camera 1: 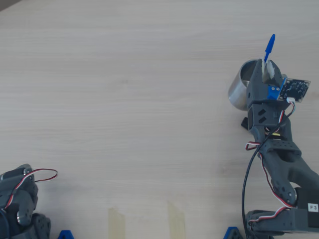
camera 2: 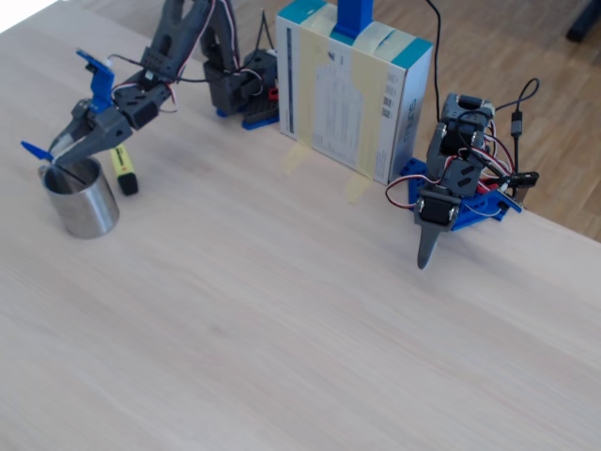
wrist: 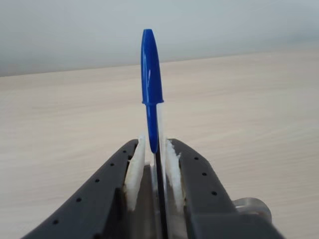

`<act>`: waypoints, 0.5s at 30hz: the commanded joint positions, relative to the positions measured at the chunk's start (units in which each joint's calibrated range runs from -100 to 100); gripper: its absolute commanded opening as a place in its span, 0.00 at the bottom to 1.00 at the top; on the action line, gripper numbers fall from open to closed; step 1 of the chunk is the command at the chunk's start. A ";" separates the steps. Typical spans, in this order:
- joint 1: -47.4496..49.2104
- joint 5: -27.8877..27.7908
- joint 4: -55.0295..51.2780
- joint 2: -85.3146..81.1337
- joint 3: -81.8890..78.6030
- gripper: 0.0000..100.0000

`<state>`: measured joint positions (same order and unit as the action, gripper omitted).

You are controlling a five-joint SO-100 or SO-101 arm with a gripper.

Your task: Grab the blue pen and put it in the silver cup.

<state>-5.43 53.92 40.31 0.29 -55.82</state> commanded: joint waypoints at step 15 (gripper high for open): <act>0.98 0.12 -0.46 -6.69 1.17 0.14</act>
<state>-4.52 53.92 40.06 -2.88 -55.82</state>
